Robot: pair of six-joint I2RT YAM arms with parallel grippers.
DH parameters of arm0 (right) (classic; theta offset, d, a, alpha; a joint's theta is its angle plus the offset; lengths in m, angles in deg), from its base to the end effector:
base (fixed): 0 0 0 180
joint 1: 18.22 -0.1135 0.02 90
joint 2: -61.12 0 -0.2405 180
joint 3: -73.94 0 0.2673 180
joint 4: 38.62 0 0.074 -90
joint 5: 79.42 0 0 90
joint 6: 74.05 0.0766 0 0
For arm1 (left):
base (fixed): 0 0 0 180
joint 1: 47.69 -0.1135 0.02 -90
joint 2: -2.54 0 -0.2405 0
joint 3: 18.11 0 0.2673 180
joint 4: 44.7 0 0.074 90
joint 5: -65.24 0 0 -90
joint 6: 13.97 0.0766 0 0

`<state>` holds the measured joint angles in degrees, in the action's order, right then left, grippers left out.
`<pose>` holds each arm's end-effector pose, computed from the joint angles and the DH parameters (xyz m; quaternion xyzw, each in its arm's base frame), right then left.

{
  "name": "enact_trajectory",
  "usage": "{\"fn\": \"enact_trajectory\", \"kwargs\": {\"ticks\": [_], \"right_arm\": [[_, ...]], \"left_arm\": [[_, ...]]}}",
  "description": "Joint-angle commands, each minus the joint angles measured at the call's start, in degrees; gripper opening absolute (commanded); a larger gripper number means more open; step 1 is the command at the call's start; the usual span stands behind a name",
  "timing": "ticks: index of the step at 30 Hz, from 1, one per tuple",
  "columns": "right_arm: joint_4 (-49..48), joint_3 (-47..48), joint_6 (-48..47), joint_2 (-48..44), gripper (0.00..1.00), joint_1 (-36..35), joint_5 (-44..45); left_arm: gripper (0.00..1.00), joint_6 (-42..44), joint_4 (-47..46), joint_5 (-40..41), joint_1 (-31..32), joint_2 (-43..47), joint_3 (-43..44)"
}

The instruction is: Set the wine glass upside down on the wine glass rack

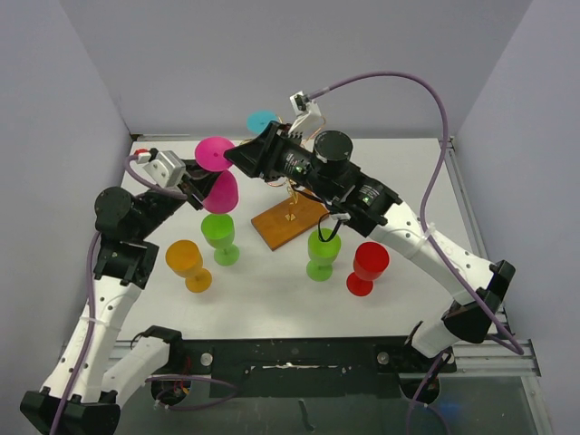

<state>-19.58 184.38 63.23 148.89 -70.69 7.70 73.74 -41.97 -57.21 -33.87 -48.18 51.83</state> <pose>0.2452 0.3255 0.4664 -0.0493 0.6826 0.5684 0.4566 0.2359 -0.1004 0.4270 0.2804 0.5492 -0.2733 0.7383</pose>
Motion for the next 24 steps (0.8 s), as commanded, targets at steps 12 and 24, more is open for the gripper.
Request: {"fn": "enact_trajectory", "kwargs": {"ticks": [12, 24], "right_arm": [[-7.01, -1.74, 9.57, 0.50, 0.29, 1.32, -7.63], [-16.35, -5.17, 17.00, 1.00, 0.00, 2.68, -13.53]], "left_arm": [[0.00, 4.27, -12.60, 0.21, 0.33, 4.63, -4.71], [0.07, 4.85, -12.70, 2.34, 0.58, 5.57, -5.10]]}}
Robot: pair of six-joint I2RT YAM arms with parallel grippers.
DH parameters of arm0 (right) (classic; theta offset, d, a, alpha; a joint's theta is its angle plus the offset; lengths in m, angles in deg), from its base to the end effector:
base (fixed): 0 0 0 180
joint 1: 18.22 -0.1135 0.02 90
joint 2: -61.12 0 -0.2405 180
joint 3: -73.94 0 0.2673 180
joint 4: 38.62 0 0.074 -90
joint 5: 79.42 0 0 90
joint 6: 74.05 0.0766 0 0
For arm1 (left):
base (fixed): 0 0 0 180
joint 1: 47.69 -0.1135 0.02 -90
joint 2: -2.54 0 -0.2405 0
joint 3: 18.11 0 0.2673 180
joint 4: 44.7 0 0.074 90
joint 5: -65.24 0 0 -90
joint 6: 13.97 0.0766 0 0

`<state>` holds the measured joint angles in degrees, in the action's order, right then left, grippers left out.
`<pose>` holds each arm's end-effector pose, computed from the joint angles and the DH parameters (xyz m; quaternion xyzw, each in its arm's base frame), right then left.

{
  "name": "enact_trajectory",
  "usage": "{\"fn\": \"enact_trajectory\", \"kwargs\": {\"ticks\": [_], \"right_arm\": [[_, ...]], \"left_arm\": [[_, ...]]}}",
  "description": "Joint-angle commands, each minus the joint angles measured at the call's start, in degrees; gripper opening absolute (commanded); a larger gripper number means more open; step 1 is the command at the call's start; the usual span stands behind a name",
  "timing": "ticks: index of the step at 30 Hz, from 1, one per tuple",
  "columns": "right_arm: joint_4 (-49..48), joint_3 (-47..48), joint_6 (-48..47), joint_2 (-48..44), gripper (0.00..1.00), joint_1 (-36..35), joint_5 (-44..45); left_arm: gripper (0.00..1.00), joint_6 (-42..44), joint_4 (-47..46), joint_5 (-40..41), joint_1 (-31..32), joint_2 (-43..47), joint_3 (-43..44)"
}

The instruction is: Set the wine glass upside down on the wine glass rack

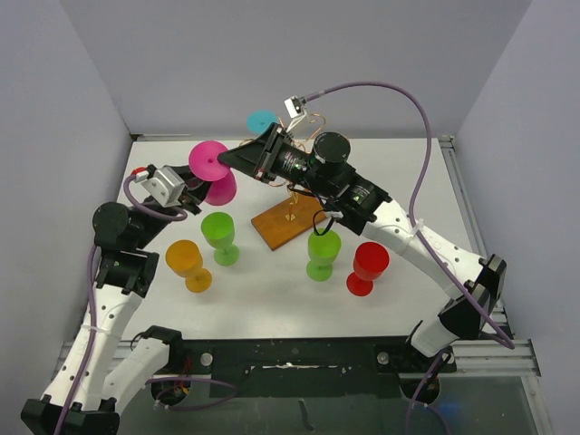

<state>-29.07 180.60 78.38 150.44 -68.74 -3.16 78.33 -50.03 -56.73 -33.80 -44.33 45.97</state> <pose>0.2526 0.3352 0.4538 -0.0219 0.6585 0.6671 0.3476 0.2225 -0.0968 0.4214 0.3019 0.4962 -0.2329 0.7800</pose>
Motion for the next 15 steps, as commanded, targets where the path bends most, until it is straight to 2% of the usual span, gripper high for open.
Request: {"fn": "enact_trajectory", "kwargs": {"ticks": [1, 5, 7, 10, 15], "right_arm": [[-8.30, -1.69, 1.90, -0.74, 0.00, 0.89, -3.21], [-11.54, -1.44, 1.21, -1.87, 0.00, 1.36, -5.15], [-12.56, -1.12, 1.03, -2.39, 0.00, 1.73, -6.02], [-13.73, -0.50, 1.27, -3.10, 0.00, 2.72, -7.71], [-16.88, -0.01, 2.10, -4.77, 0.00, 4.84, -10.88]], "left_arm": [[0.14, 0.09, -4.83, 3.23, 0.60, 2.22, 0.60], [0.43, 0.30, -5.04, 7.28, 0.59, 4.01, -0.03], [0.51, 0.54, -4.83, 7.68, 0.61, 4.90, -0.13], [0.56, 0.92, -4.11, 8.02, 0.61, 6.12, 0.12], [0.59, 0.56, -4.43, 9.65, 0.61, 8.60, -0.27]]}}
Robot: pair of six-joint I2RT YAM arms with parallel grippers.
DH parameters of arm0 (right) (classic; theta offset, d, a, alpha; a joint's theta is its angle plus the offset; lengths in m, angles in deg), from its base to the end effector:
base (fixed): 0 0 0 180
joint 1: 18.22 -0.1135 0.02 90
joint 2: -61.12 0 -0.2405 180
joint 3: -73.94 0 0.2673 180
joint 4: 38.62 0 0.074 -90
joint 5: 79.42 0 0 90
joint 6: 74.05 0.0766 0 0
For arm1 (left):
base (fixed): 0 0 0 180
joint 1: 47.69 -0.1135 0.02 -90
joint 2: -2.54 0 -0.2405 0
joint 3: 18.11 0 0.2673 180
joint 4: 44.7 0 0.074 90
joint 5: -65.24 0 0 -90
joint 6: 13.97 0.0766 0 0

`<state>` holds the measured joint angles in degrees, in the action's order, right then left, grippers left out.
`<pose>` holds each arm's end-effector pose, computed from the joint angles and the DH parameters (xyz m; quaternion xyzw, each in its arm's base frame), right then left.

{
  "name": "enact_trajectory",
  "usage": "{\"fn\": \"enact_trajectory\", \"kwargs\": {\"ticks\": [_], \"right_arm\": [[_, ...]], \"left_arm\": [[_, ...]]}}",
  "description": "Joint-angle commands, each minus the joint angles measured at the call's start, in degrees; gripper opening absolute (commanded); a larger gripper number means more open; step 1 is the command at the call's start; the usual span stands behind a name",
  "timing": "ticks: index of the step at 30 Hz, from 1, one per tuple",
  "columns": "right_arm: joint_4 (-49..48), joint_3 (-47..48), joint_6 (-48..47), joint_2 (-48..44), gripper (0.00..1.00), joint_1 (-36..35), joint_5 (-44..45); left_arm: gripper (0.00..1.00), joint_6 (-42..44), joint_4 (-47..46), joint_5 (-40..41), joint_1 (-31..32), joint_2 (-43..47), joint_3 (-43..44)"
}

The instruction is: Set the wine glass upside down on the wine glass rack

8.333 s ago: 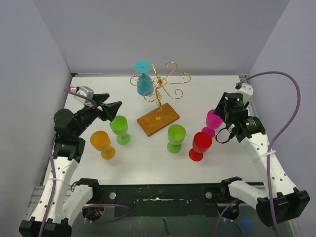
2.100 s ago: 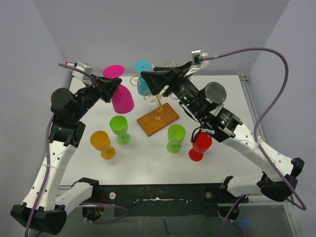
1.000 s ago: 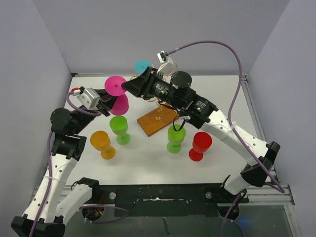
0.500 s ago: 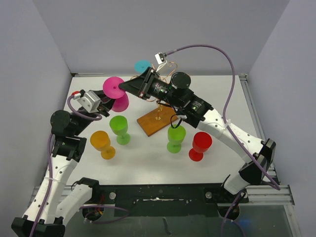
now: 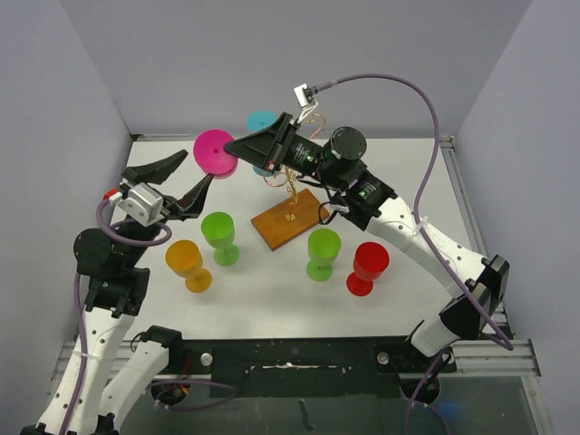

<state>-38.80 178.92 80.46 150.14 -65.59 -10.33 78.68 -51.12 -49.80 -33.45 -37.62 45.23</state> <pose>0.2594 0.3222 0.4679 -0.0554 0.6059 0.7123 0.3499 0.1923 -0.0822 0.4447 0.2574 0.4582 -0.1937 0.8284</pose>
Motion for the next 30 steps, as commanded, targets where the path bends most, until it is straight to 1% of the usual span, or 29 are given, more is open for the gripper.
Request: {"fn": "enact_trajectory", "kwargs": {"ticks": [1, 7, 14, 17, 19, 22, 24, 27, 30], "right_arm": [[-7.19, 1.68, -0.39, -5.03, 0.00, 2.10, -3.74], [-5.08, 0.85, -4.68, -9.18, 0.00, 6.28, -0.79], [-1.19, 0.12, -9.83, -12.71, 0.00, 13.19, 4.37], [1.76, 0.51, -12.30, -13.28, 0.00, 16.20, 8.83], [6.28, 2.36, -14.52, -12.66, 0.00, 17.68, 13.53], [9.56, 4.87, -17.74, -10.91, 0.00, 19.11, 18.20], [10.08, 6.21, -18.73, -9.38, 0.00, 20.40, 18.70], [8.32, 6.50, -18.83, -7.13, 0.00, 22.18, 18.94], [5.29, 6.61, -18.61, -4.30, 0.00, 24.13, 17.04]], "left_arm": [[0.59, -0.47, -3.81, 3.63, 0.26, 2.43, 0.32], [0.60, -5.67, -1.02, 9.95, 0.26, 2.85, 2.14], [0.62, -9.77, 0.54, 16.82, 0.24, 2.78, 0.16], [0.64, -10.83, 2.67, 18.52, 0.17, 1.90, -0.25], [0.66, -11.11, 5.41, 19.20, 0.15, 0.78, 0.30], [0.66, -11.05, 9.14, 21.48, 0.17, -1.32, 1.12], [0.67, -11.26, 10.12, 22.55, 0.10, -2.40, 0.78], [0.67, -11.84, 11.24, 22.40, 0.04, -3.79, 0.11], [0.67, -12.18, 12.62, 22.06, -0.05, -5.23, -0.17]]}}
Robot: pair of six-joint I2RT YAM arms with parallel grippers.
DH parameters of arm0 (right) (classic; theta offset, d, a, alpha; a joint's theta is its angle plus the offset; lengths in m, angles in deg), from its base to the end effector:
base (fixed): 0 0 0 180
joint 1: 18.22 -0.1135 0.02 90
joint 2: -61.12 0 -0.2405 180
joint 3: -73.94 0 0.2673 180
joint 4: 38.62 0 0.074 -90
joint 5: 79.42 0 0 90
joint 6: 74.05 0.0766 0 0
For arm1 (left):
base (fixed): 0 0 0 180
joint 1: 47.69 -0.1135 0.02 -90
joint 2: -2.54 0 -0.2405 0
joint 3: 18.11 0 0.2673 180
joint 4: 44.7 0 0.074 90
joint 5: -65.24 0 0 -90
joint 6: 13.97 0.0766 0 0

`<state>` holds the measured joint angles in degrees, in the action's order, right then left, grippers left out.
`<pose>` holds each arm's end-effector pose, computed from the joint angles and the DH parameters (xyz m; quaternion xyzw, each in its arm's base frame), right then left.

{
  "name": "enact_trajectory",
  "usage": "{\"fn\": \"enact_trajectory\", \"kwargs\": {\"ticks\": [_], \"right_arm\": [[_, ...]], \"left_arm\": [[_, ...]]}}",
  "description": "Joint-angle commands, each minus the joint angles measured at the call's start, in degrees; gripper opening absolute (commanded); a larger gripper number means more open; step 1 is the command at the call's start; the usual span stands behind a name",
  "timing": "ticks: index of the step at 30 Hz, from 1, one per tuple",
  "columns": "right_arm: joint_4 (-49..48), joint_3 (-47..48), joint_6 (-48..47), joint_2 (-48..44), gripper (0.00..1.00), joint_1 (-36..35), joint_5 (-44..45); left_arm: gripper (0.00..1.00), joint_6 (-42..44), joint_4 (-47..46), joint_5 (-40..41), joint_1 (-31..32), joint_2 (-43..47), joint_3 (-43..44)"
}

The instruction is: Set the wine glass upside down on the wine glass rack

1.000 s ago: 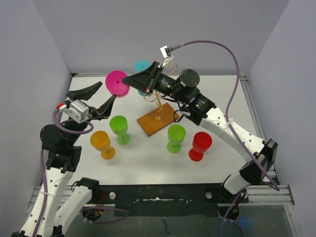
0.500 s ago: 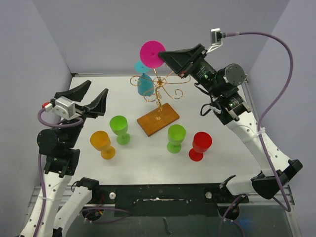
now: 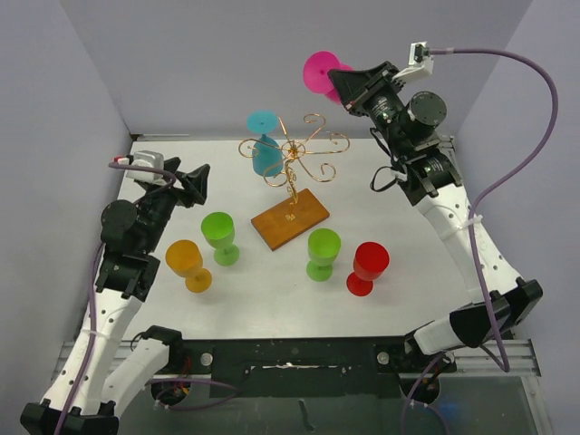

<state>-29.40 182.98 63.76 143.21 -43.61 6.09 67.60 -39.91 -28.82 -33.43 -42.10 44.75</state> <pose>0.3302 0.1634 0.5186 0.0835 0.5841 0.4997 0.6341 0.2401 -0.0666 0.4010 0.0593 0.6170 -0.1758 0.7648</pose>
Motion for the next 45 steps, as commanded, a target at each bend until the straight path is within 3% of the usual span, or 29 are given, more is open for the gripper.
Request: {"fn": "enact_trajectory", "kwargs": {"ticks": [1, 8, 15, 22, 45], "right_arm": [[-5.12, 2.87, -1.83, 3.85, 0.00, 2.80, -0.62], [1.25, 13.88, -1.61, 14.67, 0.00, 4.66, -8.58], [0.86, 15.32, 1.89, 18.92, 0.00, 4.78, -15.24], [3.23, 16.83, 5.65, 21.73, 0.00, 4.73, -22.84], [4.82, 11.50, 8.66, 20.17, 0.00, 4.02, -25.05]], "left_arm": [[0.67, -1.26, 1.65, 0.96, -0.15, -1.20, 0.18], [0.67, -1.23, 0.01, 2.50, -0.37, -1.22, -2.97], [0.75, -0.55, -1.49, 2.68, -0.48, 0.87, -5.17], [0.75, -0.57, -3.05, -1.24, -0.49, 1.28, -6.58], [0.75, -1.07, -4.38, -0.59, -0.46, 2.37, -8.01]]}}
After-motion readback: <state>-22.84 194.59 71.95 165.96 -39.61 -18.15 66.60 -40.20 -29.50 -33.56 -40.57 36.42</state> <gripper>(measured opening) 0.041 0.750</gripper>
